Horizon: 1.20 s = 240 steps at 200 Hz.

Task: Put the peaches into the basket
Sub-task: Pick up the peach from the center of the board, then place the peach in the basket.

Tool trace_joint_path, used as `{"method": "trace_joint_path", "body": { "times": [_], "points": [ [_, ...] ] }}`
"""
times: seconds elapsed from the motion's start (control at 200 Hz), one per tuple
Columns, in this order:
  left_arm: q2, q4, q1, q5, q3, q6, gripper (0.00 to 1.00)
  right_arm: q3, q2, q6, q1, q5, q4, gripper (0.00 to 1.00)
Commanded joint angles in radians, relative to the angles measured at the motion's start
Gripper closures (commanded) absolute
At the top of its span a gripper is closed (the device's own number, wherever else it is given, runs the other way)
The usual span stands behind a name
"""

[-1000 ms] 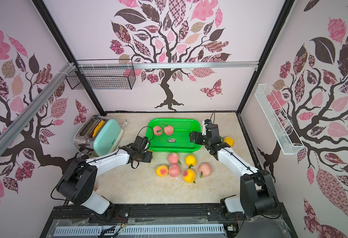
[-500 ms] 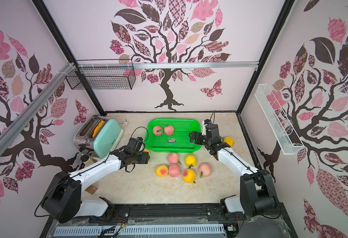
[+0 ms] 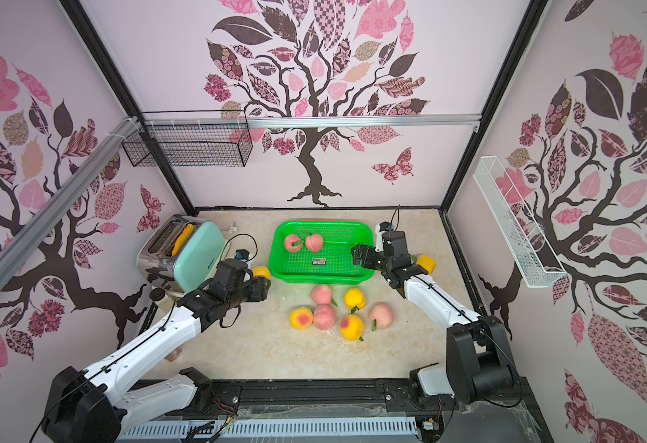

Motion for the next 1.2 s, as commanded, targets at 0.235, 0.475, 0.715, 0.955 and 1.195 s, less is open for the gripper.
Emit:
{"method": "trace_joint_path", "body": {
  "times": [0.235,0.475,0.715,0.955,1.195],
  "points": [
    [0.167,0.094,-0.002,0.064,0.243,0.017,0.44,0.018,-0.040,-0.002,-0.005,0.013,0.000,0.03],
    [0.357,0.045,-0.003,0.125,0.408,0.029,0.44,0.014,-0.064,-0.006,-0.005,0.023,-0.008,0.03],
    [0.563,-0.052,-0.002,0.183,0.574,0.041,0.43,0.003,-0.081,-0.003,-0.005,0.022,-0.009,0.03],
    [0.741,-0.202,-0.003,0.199,0.738,0.084,0.41,-0.012,-0.075,0.005,-0.005,0.012,0.002,0.03],
    [0.807,-0.234,-0.002,0.158,0.771,0.112,0.41,-0.024,-0.084,0.005,-0.005,0.030,0.010,0.03]
  ]
}}
